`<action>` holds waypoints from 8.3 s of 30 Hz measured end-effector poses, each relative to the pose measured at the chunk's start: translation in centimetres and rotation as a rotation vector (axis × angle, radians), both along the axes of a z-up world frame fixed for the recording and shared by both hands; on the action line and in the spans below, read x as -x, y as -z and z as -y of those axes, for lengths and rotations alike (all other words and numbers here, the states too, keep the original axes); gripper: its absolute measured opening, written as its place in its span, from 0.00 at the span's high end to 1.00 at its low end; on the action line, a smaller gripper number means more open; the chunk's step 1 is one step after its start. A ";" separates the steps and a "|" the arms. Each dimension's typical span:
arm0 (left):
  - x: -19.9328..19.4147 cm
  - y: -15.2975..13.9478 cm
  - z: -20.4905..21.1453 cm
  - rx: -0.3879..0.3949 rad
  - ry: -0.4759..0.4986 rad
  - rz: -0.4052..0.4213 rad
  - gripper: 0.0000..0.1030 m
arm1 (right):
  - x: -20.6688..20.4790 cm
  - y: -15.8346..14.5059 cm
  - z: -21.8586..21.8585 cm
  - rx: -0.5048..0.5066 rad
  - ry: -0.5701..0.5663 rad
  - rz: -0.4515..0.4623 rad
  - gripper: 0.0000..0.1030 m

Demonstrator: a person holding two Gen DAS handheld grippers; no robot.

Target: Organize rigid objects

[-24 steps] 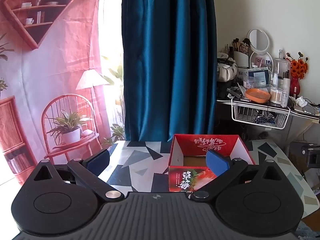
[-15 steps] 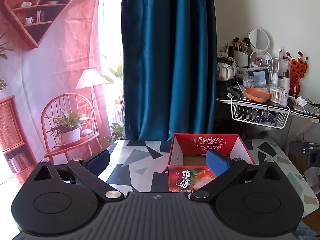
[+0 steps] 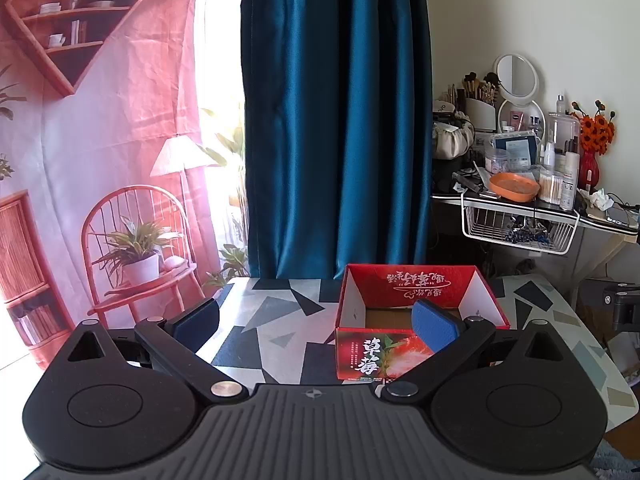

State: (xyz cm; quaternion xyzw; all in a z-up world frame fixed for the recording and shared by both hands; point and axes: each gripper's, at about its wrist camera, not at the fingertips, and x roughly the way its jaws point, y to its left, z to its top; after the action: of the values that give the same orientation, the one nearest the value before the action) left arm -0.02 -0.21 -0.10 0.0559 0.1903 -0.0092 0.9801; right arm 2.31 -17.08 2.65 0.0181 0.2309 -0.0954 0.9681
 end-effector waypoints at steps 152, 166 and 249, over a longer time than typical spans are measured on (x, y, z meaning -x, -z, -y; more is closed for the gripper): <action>-13.1 22.0 -2.5 0.133 0.043 -0.601 0.25 | -9.4 24.2 2.1 -0.220 -0.092 -0.348 0.01; -13.3 24.0 0.3 0.184 0.278 -0.645 0.63 | -11.5 26.6 -0.7 -0.193 -0.287 -0.471 0.28; -13.8 19.3 1.0 0.326 0.377 -0.613 0.57 | -9.9 22.7 -5.1 0.047 -0.521 -0.325 0.58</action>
State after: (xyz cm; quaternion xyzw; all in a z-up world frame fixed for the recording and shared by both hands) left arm 13.83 -1.24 -19.38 -0.0718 0.4566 -0.2352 0.8550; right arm 12.23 -11.98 -20.01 -0.0798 0.3774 0.1493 0.9105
